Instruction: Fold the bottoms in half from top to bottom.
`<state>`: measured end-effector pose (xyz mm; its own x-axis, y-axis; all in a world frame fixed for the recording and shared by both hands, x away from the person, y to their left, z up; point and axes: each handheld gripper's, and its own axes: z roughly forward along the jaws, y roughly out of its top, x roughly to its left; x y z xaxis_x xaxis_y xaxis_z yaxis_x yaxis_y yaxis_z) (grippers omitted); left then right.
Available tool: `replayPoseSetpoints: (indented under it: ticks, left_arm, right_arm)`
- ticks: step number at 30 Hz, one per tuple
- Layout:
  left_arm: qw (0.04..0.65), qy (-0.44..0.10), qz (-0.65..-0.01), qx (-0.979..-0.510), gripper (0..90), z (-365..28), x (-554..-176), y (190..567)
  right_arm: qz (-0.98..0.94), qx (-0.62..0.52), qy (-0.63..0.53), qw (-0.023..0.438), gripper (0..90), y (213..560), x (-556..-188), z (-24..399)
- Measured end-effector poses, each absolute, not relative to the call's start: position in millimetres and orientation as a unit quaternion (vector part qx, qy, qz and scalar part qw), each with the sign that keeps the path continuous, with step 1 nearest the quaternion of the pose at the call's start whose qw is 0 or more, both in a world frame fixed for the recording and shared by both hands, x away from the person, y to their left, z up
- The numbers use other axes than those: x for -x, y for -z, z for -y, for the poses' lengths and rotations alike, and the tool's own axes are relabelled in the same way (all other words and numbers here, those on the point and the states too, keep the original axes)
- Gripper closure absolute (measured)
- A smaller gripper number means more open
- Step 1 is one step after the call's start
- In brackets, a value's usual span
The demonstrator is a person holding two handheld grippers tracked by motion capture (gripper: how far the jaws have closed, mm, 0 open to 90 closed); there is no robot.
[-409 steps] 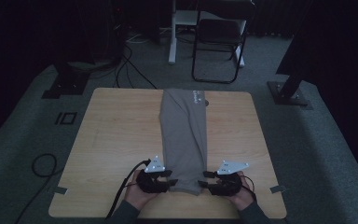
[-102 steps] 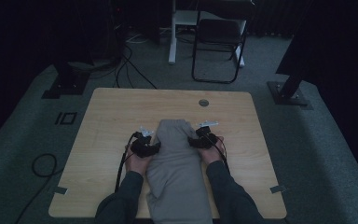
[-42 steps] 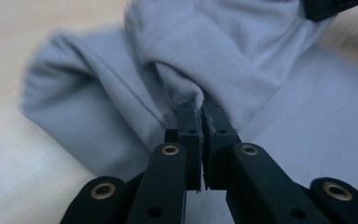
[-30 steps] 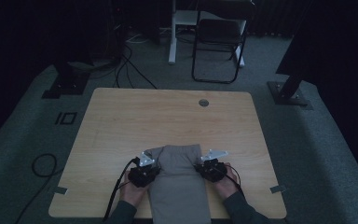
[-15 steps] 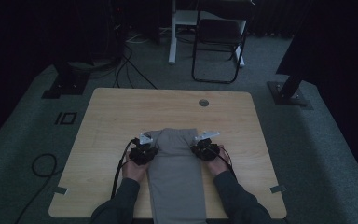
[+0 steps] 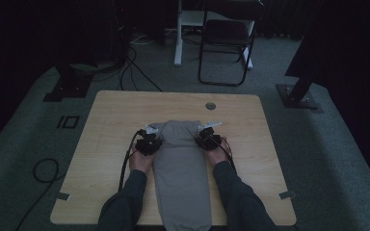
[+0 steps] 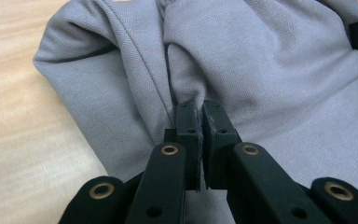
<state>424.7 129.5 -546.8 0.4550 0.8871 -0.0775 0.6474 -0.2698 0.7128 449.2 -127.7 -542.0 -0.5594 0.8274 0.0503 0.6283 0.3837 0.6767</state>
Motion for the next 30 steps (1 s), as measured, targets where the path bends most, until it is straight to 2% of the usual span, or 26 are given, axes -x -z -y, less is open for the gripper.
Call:
replayPoseSetpoints:
  ticks: [13, 18, 25, 30]
  left_arm:
    - [0.347, -0.173, -0.505, -0.771, 87.0, -129.2, -430.2, 538.2]
    - [0.385, -0.186, -0.479, -0.766, 87.2, -130.7, -419.0, 510.6]
    - [0.452, -0.209, -0.432, -0.752, 87.2, -133.3, -386.6, 446.2]
    - [0.469, -0.197, -0.413, -0.755, 87.1, -137.0, -356.1, 434.8]
  right_arm:
    - [-0.812, -0.459, -0.326, 0.155, 87.4, 533.9, -459.1, 125.5]
    - [-0.806, -0.432, -0.350, 0.201, 87.4, 503.3, -447.3, 130.8]
    - [-0.788, -0.408, -0.399, 0.232, 87.3, 455.9, -427.9, 144.3]
    - [-0.788, -0.384, -0.420, 0.236, 87.3, 436.1, -403.8, 152.2]
